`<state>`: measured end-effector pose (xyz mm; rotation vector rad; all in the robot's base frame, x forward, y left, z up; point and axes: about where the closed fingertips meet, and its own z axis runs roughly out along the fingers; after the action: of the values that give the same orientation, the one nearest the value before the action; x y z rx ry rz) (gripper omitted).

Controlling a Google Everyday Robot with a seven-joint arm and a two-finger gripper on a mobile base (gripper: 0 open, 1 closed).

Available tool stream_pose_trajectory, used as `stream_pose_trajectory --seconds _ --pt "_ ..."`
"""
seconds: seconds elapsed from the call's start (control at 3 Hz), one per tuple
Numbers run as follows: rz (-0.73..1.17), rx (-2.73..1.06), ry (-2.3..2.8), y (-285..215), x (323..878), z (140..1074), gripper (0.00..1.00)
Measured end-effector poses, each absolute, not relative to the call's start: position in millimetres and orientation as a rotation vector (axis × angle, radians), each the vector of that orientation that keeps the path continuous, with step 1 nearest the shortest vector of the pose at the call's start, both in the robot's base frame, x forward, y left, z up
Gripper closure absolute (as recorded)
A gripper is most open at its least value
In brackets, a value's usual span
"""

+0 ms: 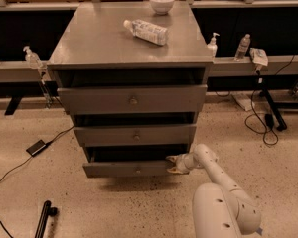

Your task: Open bottom drawer

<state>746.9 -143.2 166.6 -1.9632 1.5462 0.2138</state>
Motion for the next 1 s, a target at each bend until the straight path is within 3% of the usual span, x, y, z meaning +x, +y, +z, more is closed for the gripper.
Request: stream_pose_trajectory --seconds 0.67,1.0 --pt "0.214 -1.963 1.546 -143.2 746.9 166.6 0.68" --pt "0.214 -1.963 1.546 -143.2 746.8 166.6 0.45"
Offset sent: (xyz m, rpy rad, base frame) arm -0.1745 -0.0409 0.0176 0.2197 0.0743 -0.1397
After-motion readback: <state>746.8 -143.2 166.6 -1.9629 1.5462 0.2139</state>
